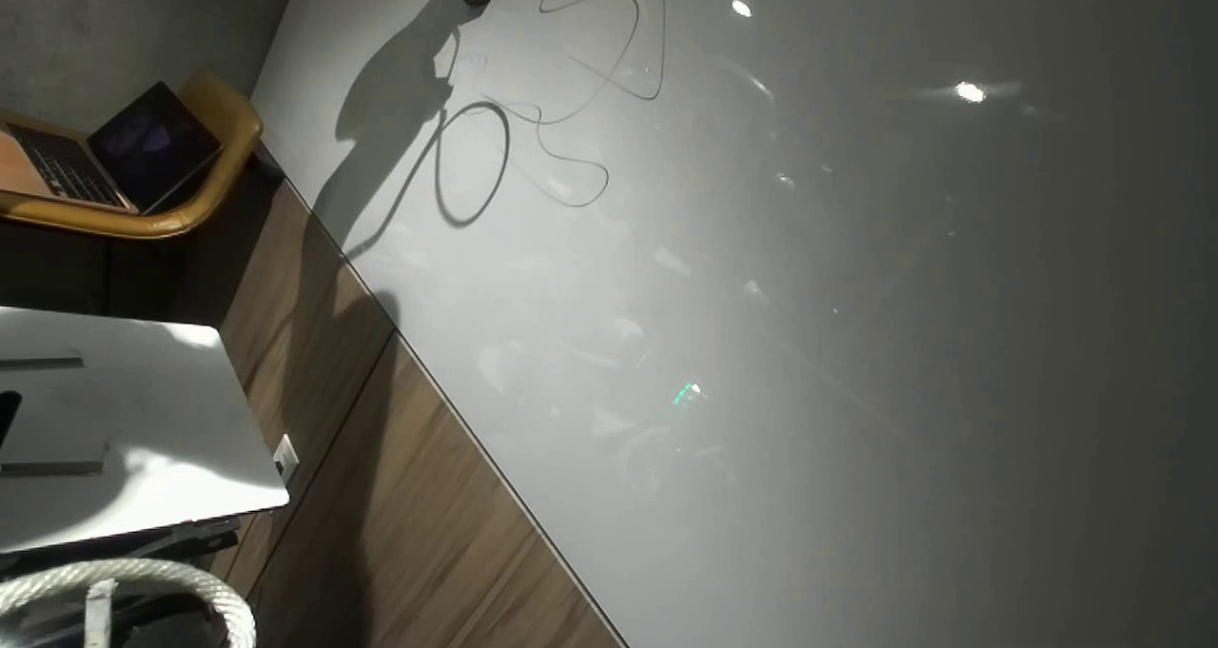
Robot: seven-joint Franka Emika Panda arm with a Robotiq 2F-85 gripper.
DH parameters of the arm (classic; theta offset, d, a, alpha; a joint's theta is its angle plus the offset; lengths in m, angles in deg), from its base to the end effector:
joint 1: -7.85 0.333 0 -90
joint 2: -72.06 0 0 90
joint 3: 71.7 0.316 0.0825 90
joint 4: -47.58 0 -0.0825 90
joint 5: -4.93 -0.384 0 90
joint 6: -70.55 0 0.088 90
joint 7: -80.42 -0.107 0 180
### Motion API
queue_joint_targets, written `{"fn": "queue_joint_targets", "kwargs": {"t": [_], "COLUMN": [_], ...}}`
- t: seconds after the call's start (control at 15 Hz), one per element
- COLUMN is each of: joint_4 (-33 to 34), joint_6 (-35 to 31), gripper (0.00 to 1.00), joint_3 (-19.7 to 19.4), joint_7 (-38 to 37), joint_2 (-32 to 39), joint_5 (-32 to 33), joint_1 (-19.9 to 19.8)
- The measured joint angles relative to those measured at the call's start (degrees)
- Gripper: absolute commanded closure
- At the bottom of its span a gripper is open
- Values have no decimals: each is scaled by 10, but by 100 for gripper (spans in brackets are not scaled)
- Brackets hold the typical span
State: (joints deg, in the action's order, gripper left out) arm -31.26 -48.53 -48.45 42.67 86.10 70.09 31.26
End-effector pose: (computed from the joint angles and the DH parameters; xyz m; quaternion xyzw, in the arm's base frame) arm 0.5182 0.4251 0.6618 0.8309 0.1941 0.4730 0.2195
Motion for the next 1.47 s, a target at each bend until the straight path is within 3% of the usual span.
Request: {"fn": "queue_joint_targets", "kwargs": {"t": [0.27,0.47,0.93,1.47], "joint_4": [30,24,-69,-173], "joint_6": [13,9,7,-2], "gripper": [70,70,70,70], "joint_3": [-17,-18,-30,-112], "joint_7": [1,8,12,12], "joint_2": [38,34,-54,-187], "joint_5": [-4,-16,-65,-72], "joint_1": [34,27,-37,-105]}}
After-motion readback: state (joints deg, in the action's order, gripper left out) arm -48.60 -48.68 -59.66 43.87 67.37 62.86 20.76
